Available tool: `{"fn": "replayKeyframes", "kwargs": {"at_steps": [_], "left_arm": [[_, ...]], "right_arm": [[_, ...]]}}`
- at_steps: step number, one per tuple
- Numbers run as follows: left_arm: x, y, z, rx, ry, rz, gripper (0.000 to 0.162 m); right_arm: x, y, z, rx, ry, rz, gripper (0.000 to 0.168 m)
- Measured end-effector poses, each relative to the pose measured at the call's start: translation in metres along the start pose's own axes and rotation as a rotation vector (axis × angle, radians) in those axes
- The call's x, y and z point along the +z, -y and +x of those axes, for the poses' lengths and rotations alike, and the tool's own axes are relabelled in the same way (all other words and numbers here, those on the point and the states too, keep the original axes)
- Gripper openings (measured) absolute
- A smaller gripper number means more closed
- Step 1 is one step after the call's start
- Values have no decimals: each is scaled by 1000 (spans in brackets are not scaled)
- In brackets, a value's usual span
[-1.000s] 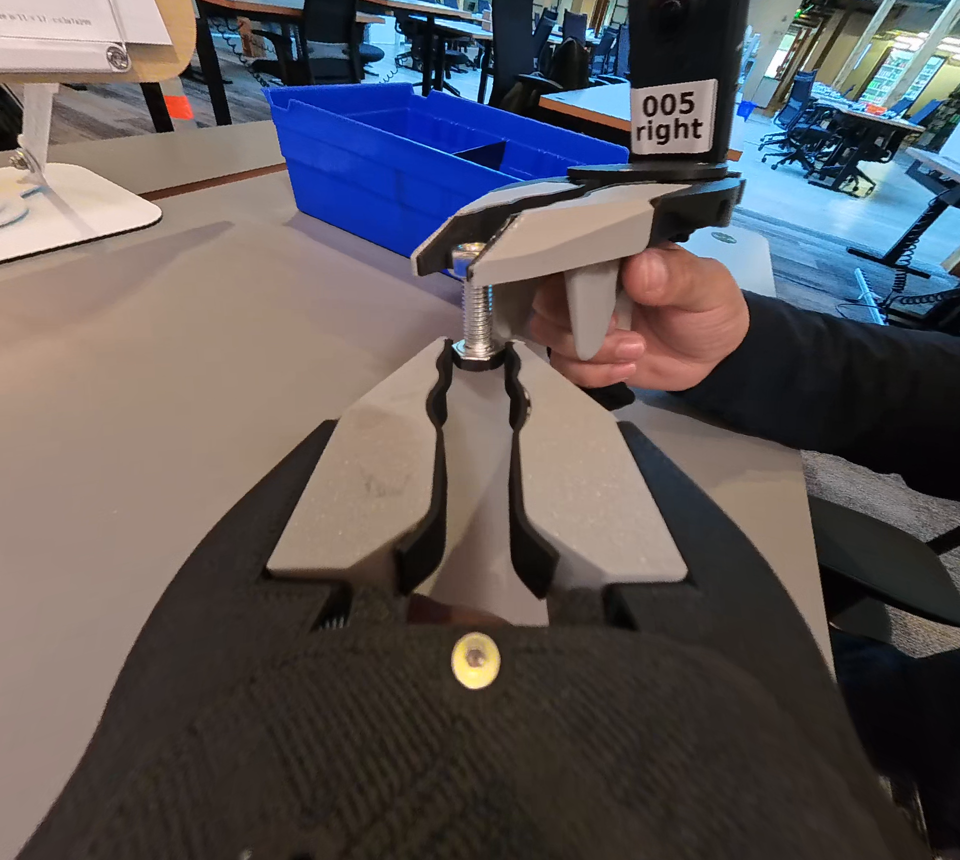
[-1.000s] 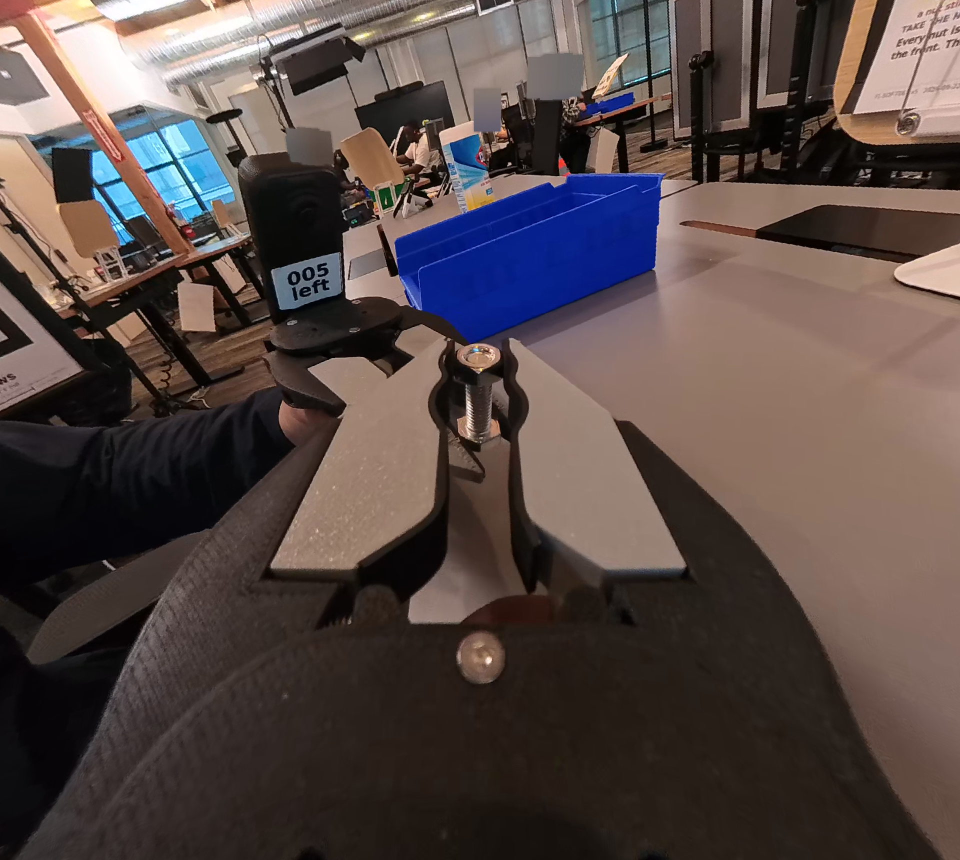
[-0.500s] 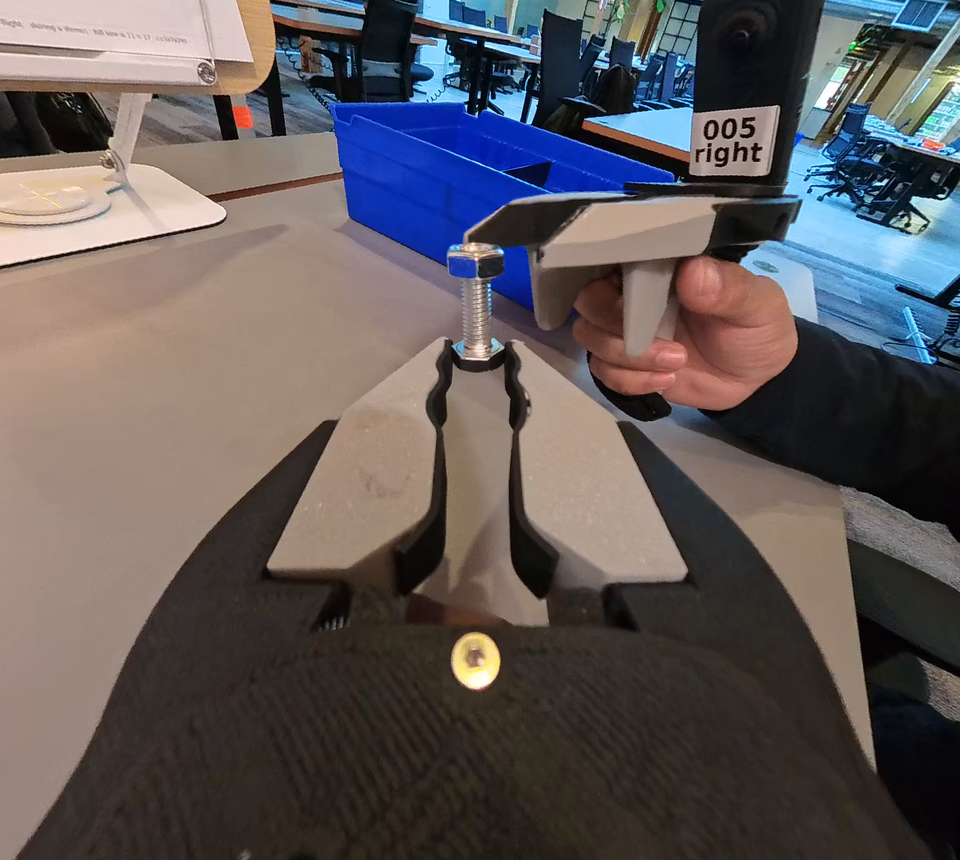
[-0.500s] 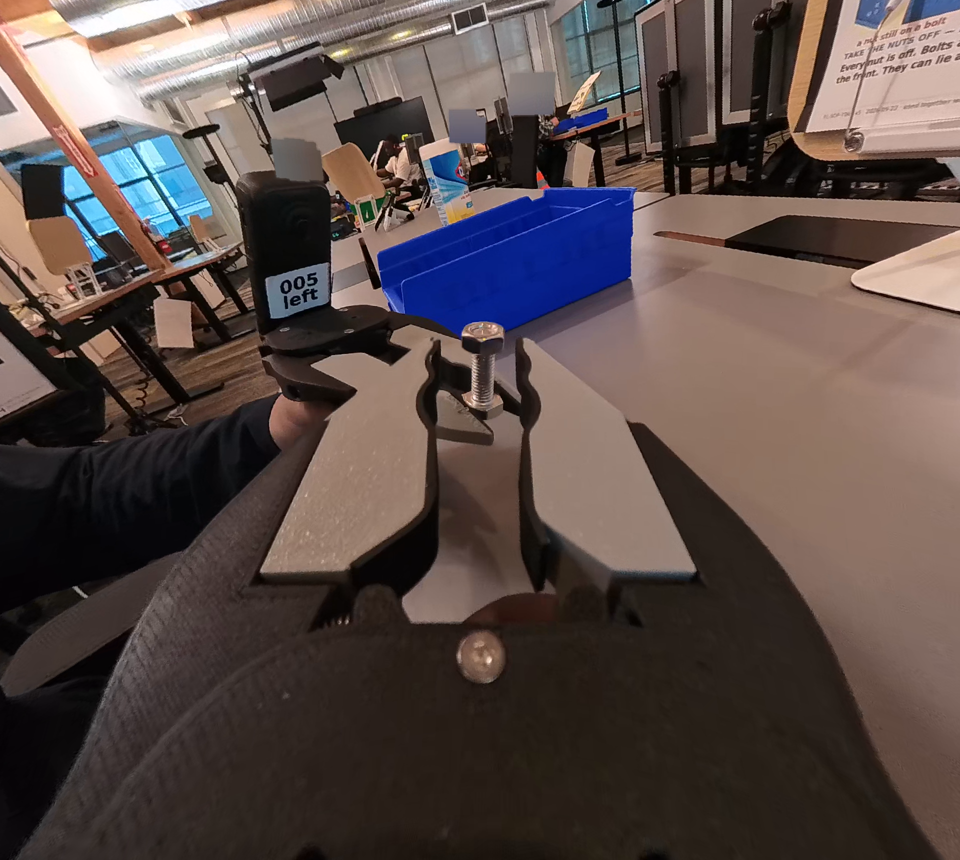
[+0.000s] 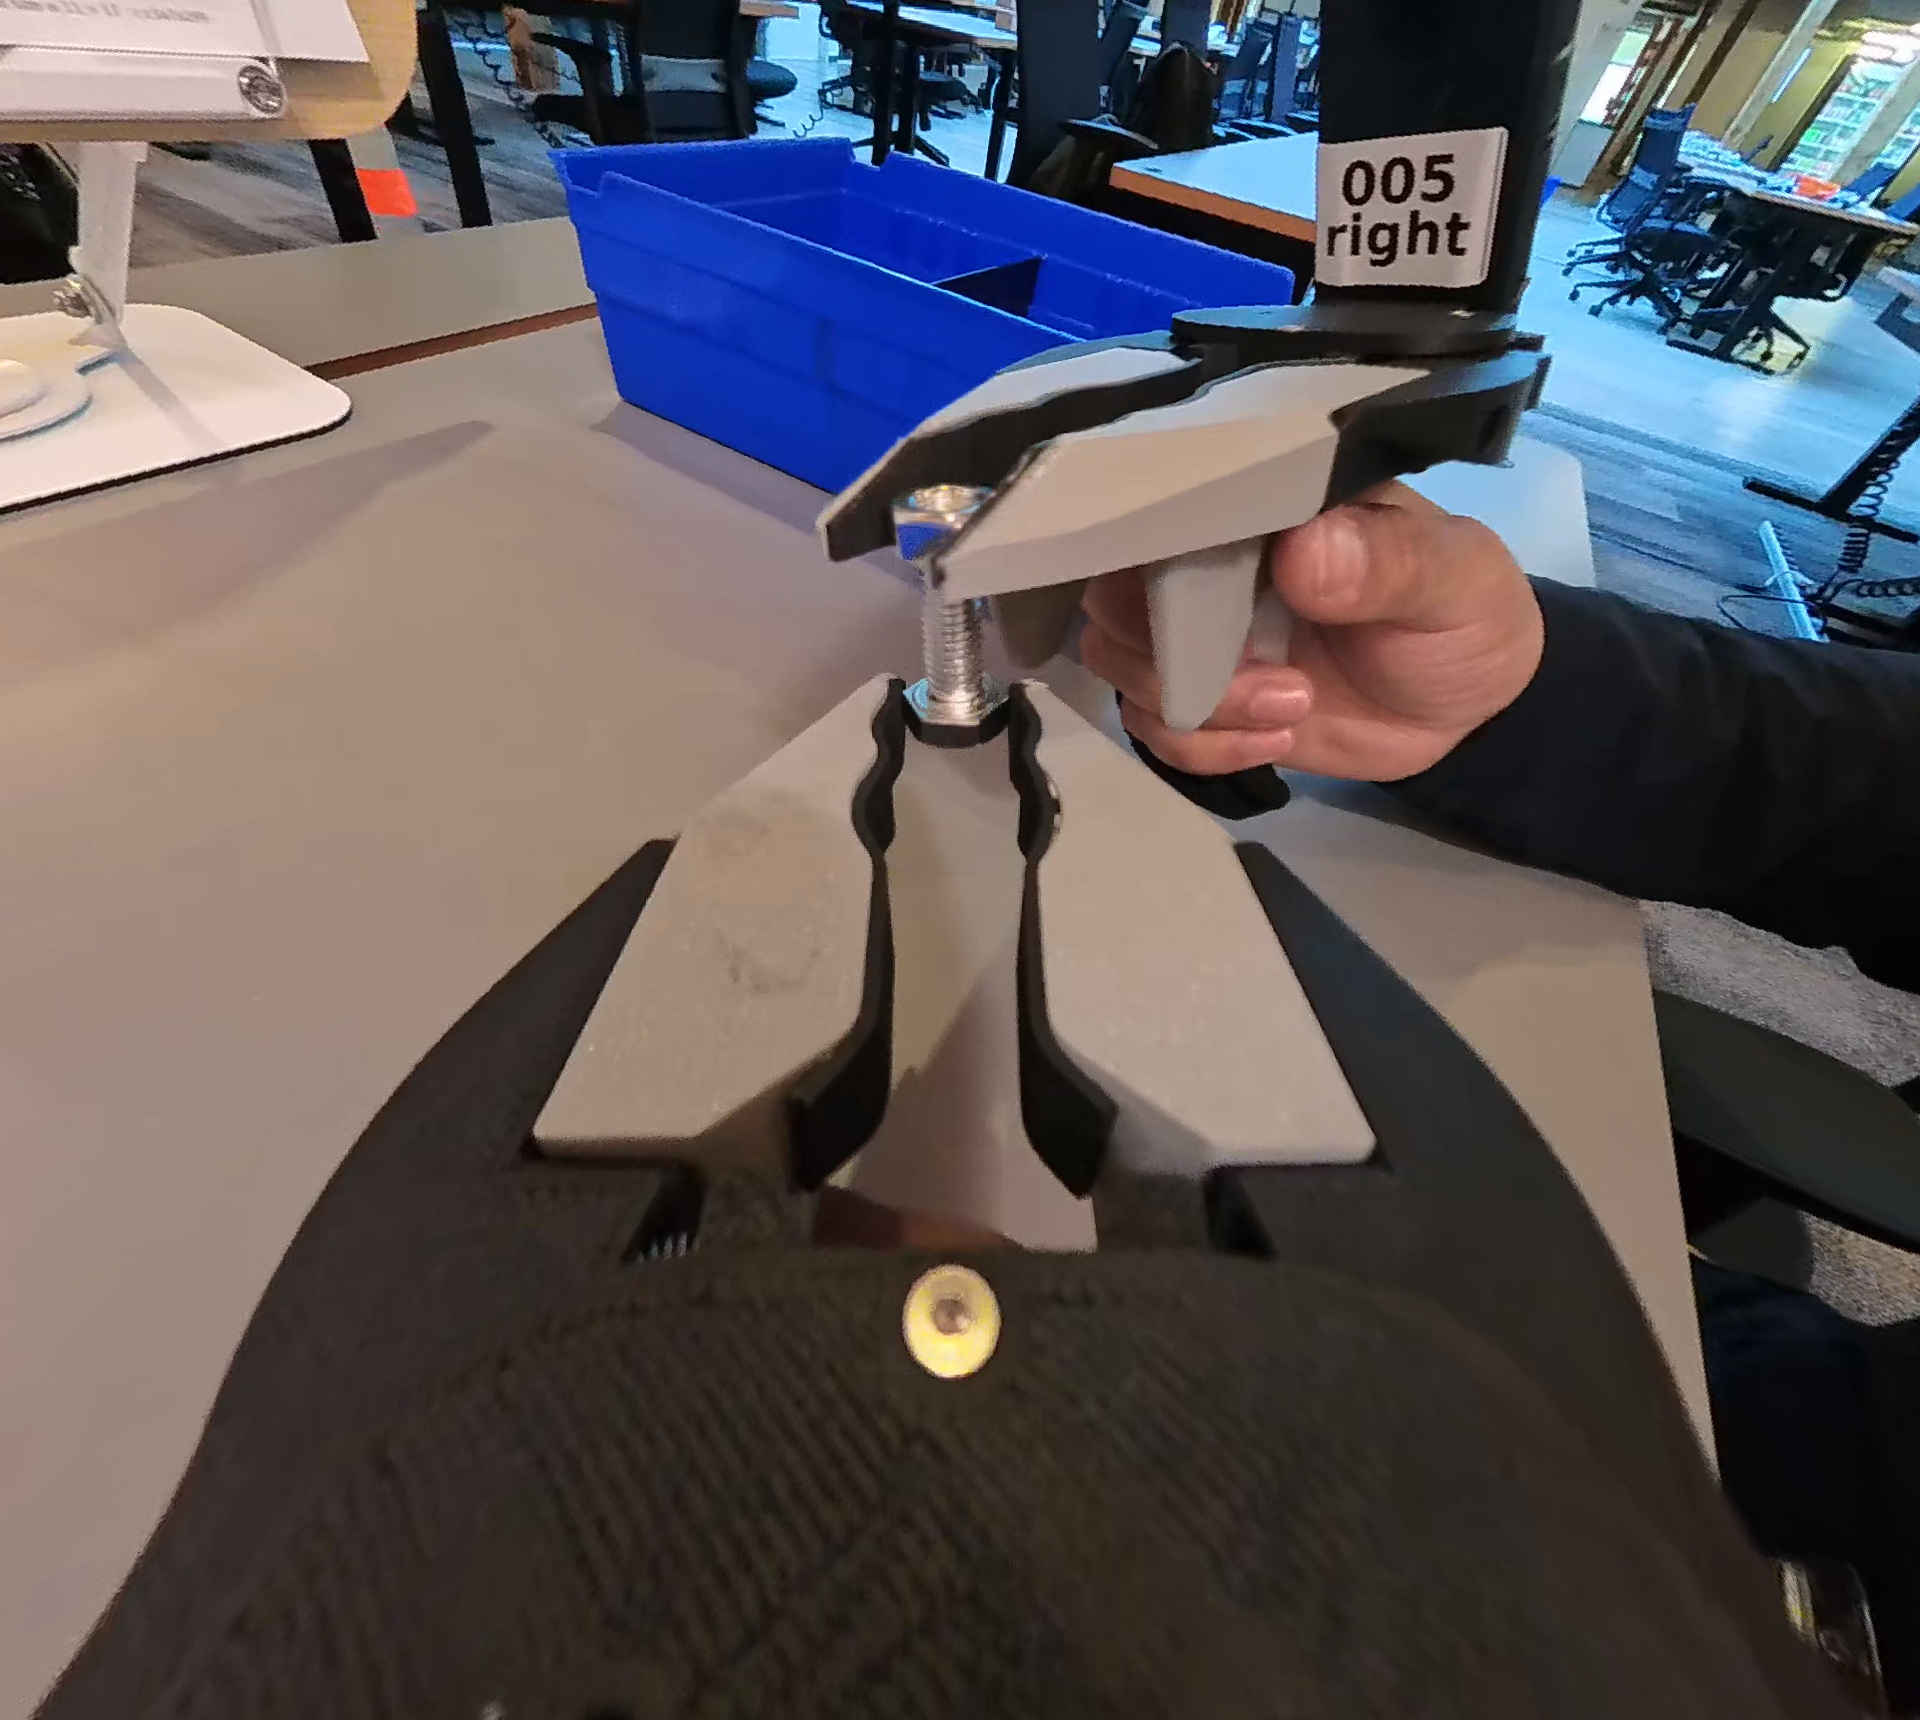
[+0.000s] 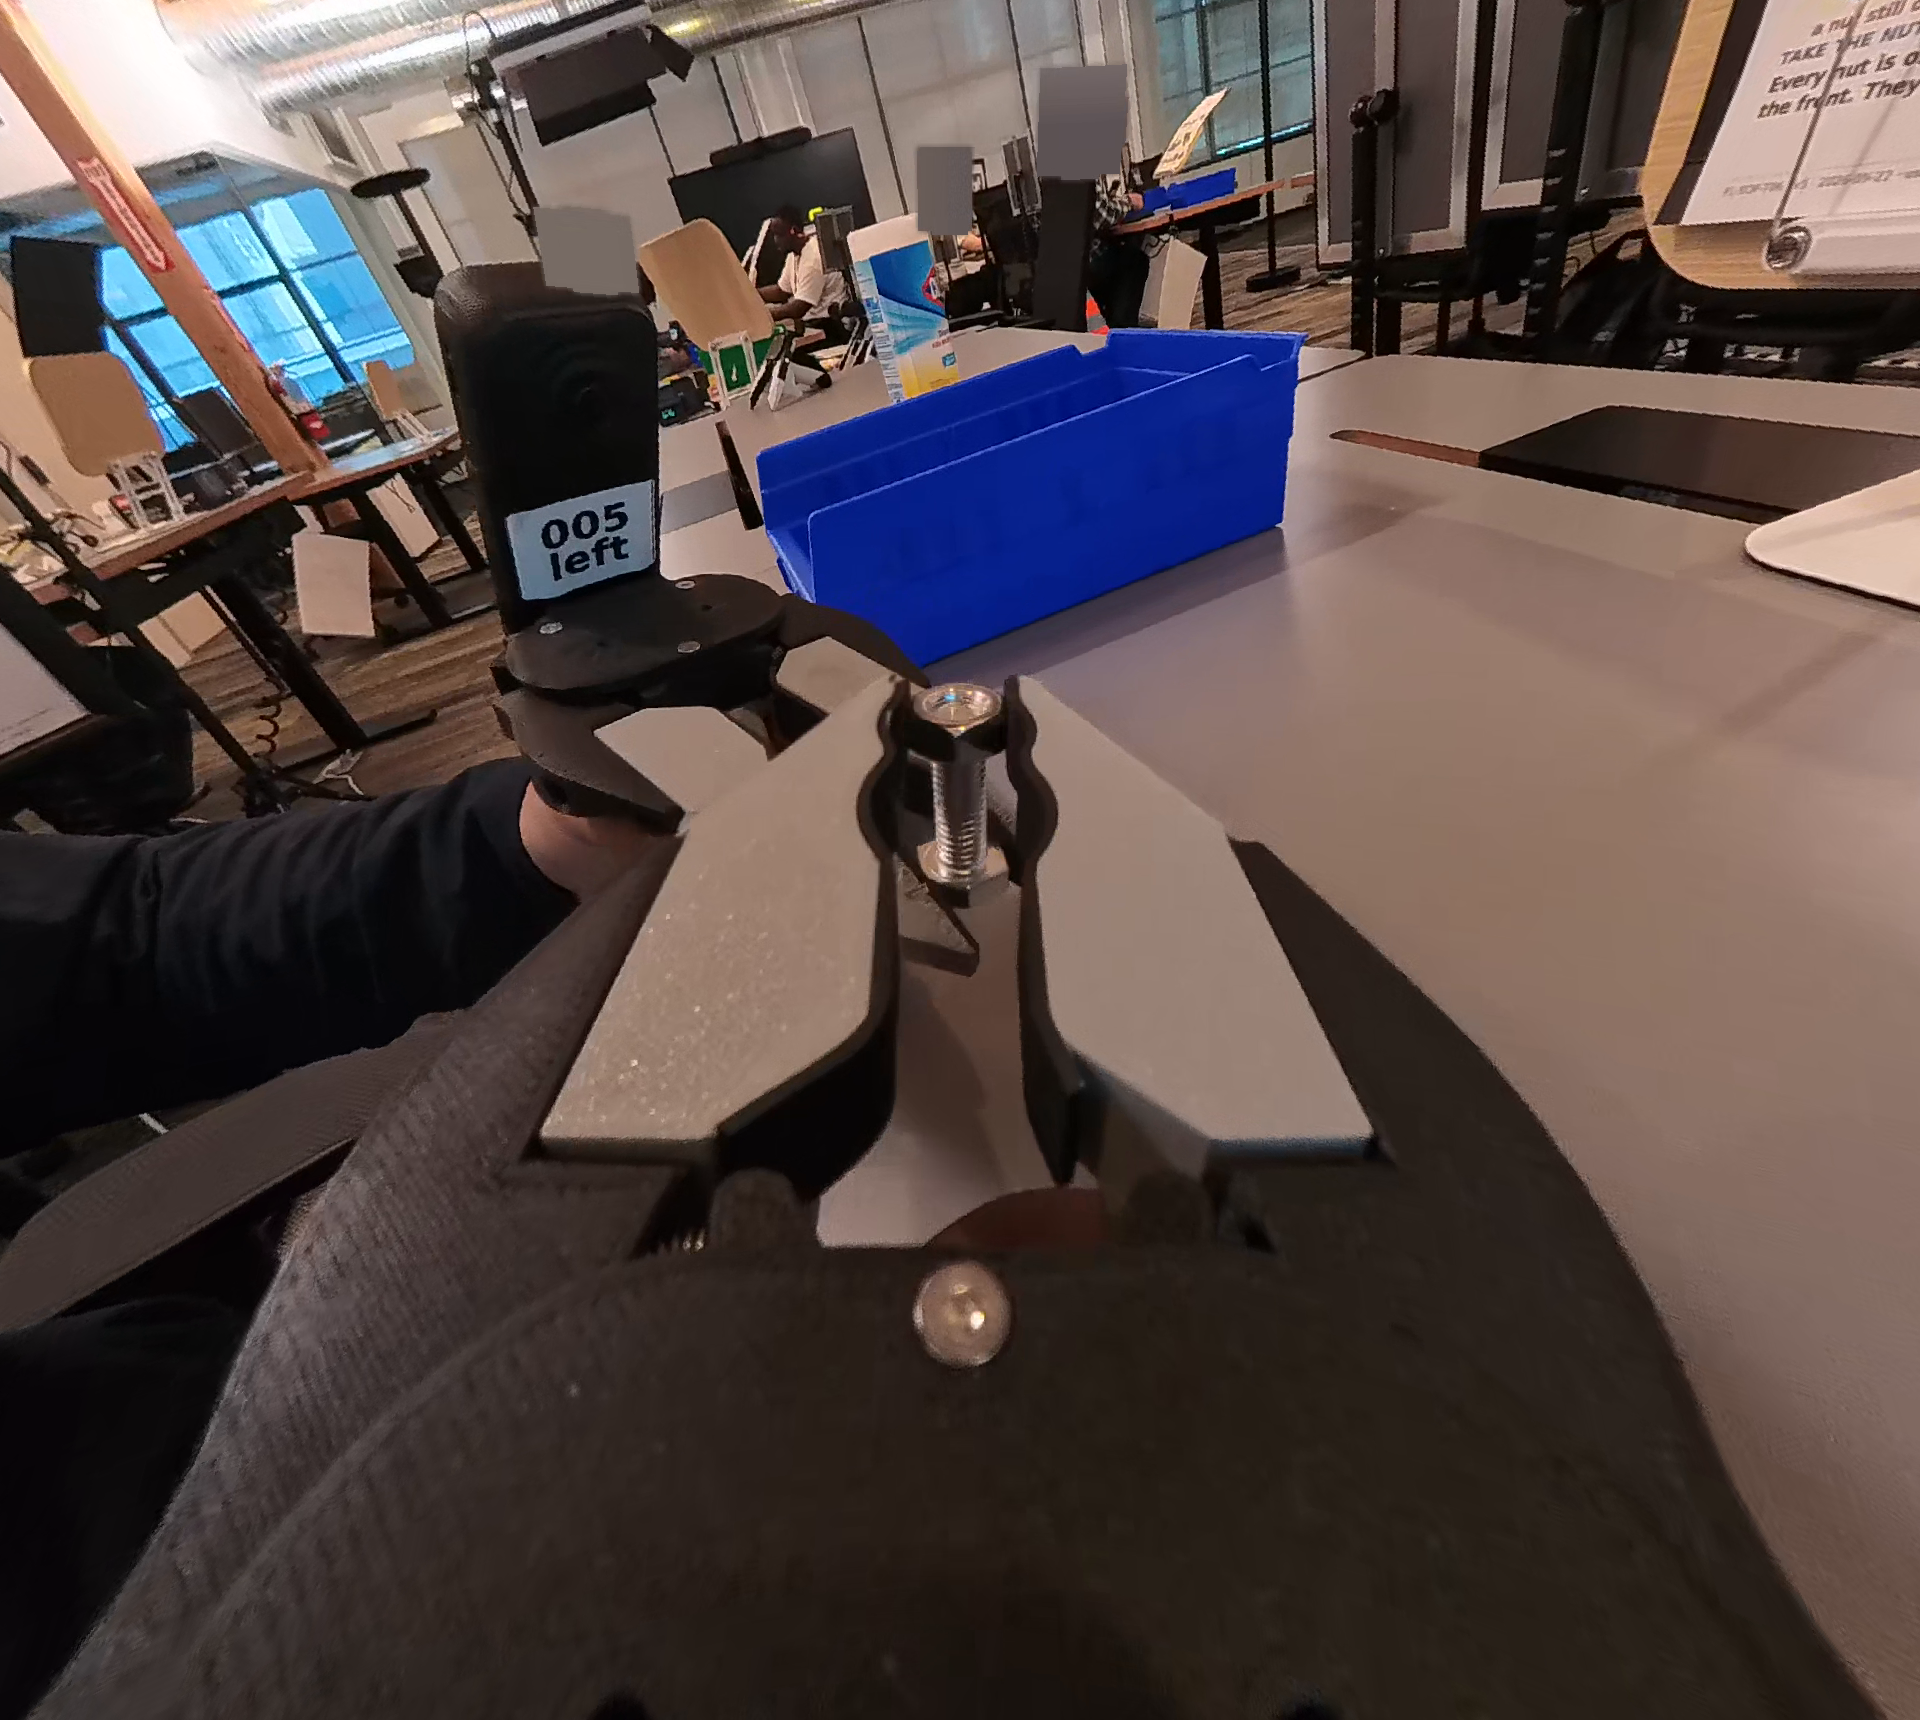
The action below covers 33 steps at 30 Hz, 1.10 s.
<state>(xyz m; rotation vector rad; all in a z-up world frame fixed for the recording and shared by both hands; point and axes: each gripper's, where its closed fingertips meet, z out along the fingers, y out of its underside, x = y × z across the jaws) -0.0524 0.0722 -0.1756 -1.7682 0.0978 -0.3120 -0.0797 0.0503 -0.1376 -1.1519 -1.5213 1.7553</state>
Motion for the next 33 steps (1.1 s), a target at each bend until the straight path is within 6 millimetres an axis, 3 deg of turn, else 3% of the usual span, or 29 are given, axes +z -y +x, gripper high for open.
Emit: {"fn": "replayKeyframes", "kwargs": {"at_steps": [9,22,33], "left_arm": [[-1,2,5,-50,-58,14,17],[-10,10,-22,-36,97,59,17],[2,-2,-1,42,26,-11,17]], "right_arm": [[-2,3,-2,36,31,13,14],[-6,7,6,12,-33,23,29],[2,-2,-1,-11,-9,-14,22]]}}
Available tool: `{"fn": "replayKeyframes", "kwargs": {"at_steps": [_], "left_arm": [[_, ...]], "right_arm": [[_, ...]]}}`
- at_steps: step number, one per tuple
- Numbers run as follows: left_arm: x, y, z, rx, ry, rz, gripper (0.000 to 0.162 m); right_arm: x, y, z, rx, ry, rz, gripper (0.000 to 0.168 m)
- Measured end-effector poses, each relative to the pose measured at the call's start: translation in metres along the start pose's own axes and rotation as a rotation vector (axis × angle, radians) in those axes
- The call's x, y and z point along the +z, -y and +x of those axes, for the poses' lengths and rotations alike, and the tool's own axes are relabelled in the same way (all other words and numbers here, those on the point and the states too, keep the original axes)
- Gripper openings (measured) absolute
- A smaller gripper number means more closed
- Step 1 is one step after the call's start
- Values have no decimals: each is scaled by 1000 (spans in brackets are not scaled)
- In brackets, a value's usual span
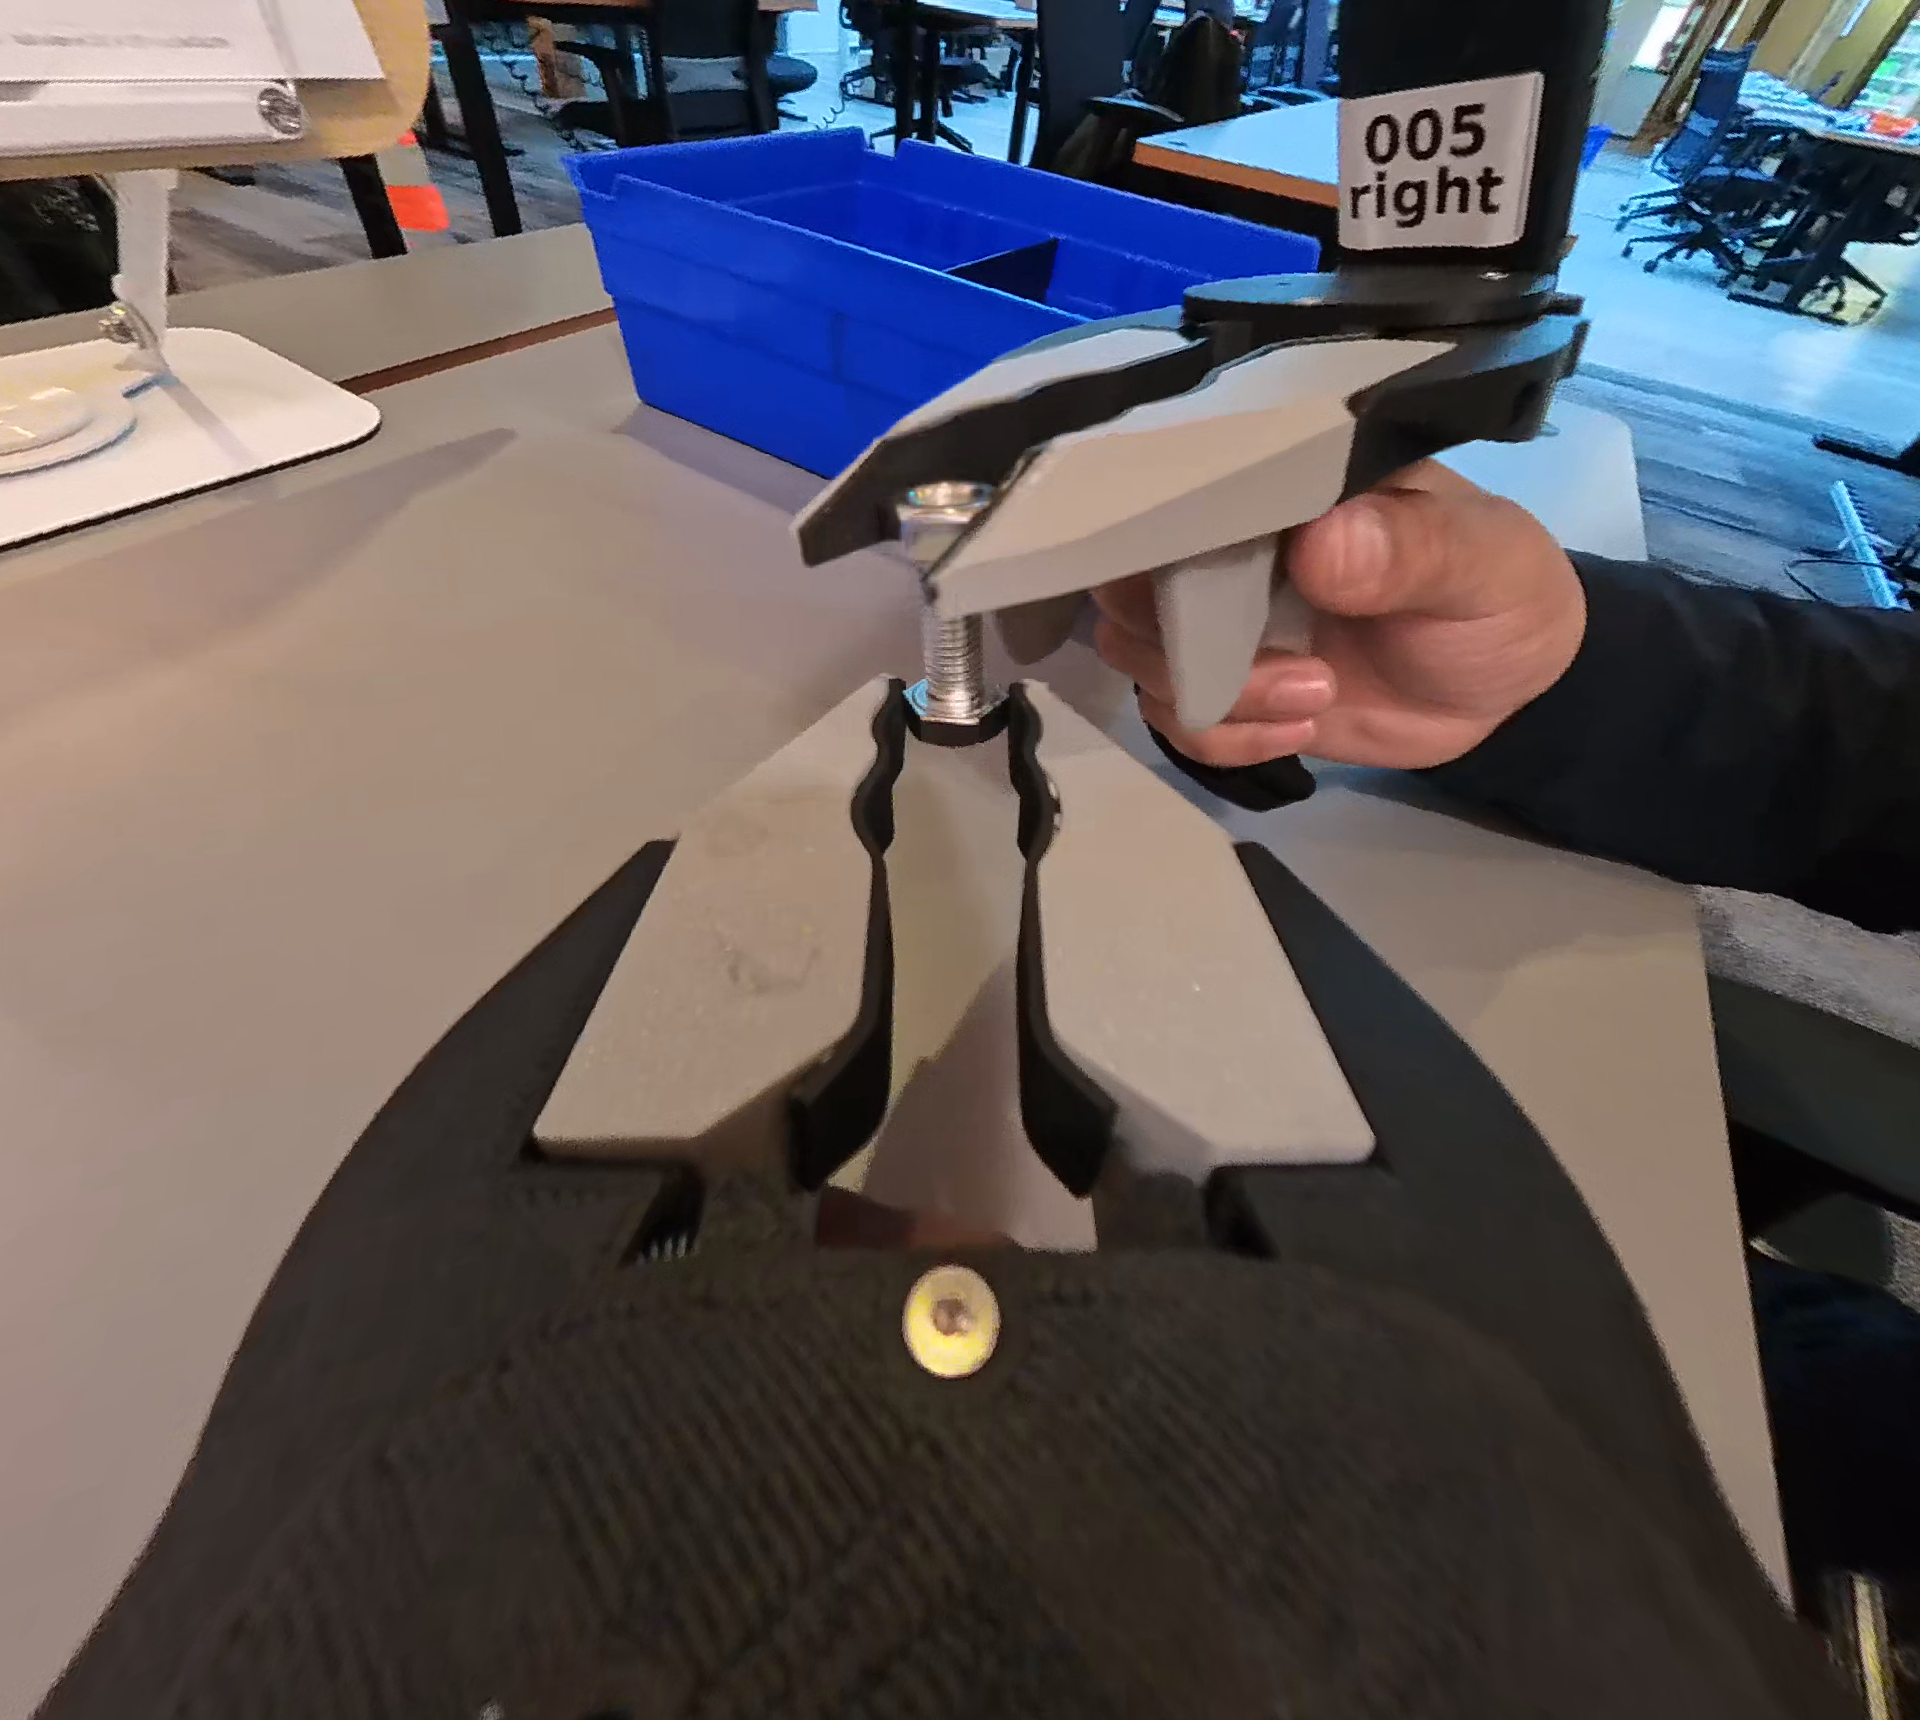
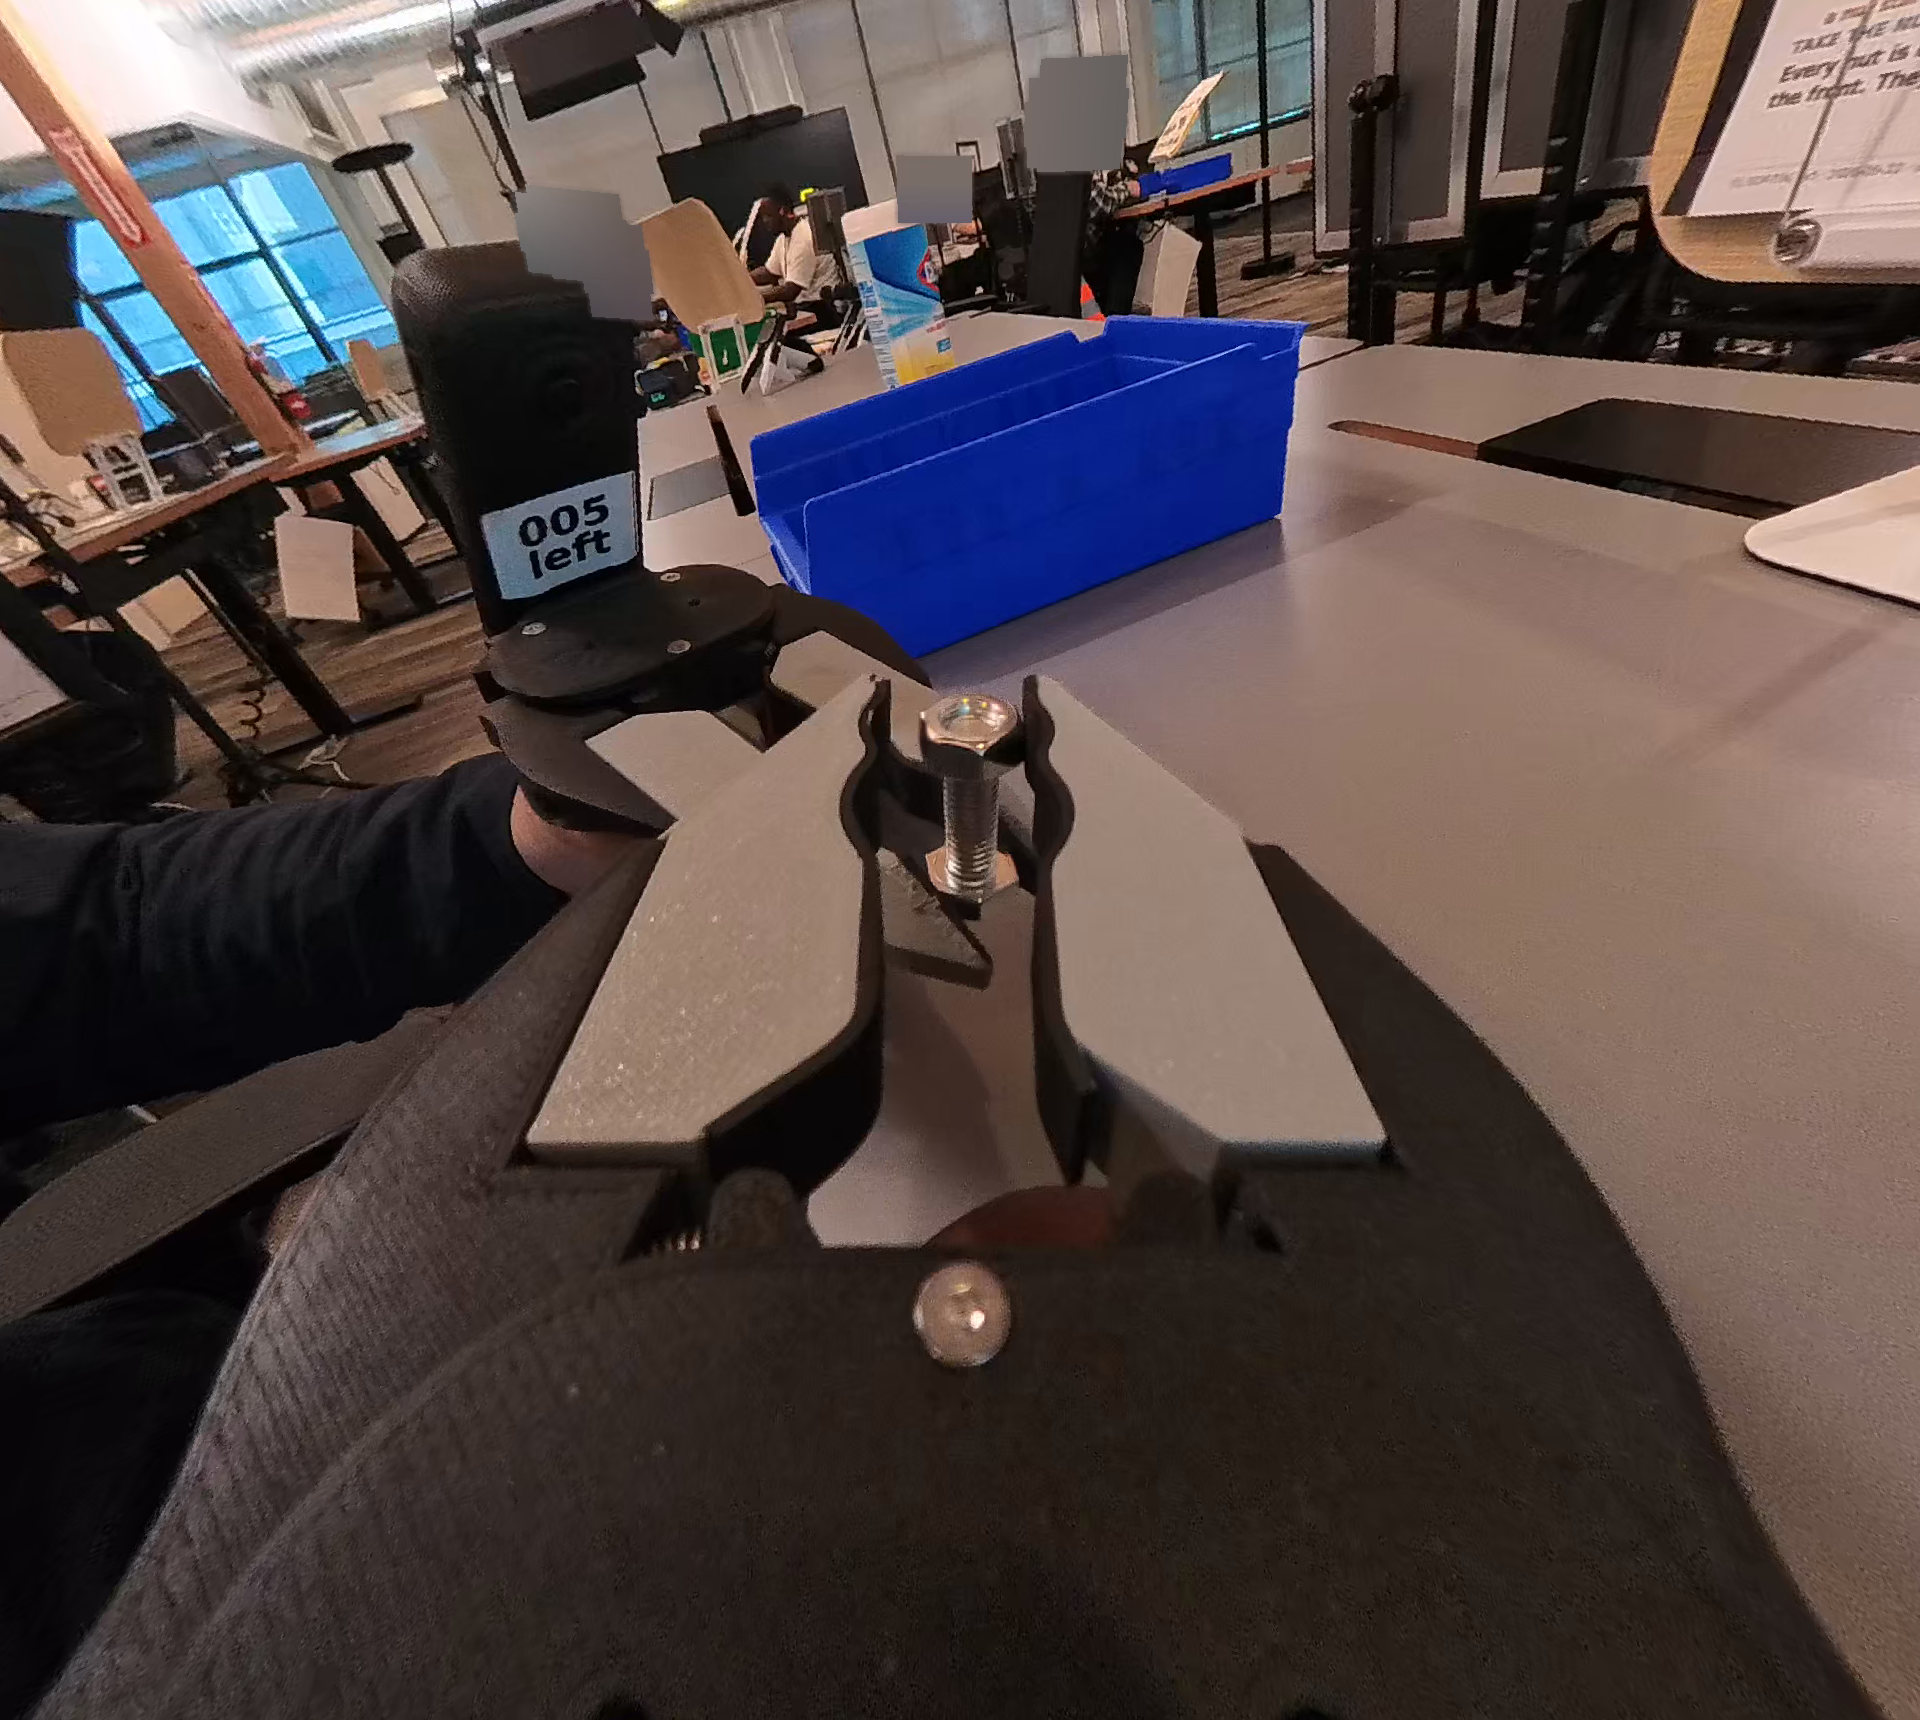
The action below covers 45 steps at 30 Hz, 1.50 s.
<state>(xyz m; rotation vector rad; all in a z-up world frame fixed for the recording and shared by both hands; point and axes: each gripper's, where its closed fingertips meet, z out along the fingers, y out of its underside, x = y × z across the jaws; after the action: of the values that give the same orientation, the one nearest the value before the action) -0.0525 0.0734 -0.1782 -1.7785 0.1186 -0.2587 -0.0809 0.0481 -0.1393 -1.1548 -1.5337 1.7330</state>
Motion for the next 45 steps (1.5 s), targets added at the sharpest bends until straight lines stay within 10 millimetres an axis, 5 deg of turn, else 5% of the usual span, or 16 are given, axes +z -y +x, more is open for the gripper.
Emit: {"fn": "replayKeyframes", "kwargs": {"at_steps": [13,18,26,45], "left_arm": [[0,1,9,6,-47,6,17],[-2,4,1,-16,-14,23,17],[-9,9,-21,-48,82,51,17],[-4,6,-1,2,3,29,17]], "right_arm": [[-2,4,1,13,5,20,18],[-10,14,7,47,-11,71,30],[-8,10,5,10,-23,45,25],[-7,8,2,33,15,40,14]]}}
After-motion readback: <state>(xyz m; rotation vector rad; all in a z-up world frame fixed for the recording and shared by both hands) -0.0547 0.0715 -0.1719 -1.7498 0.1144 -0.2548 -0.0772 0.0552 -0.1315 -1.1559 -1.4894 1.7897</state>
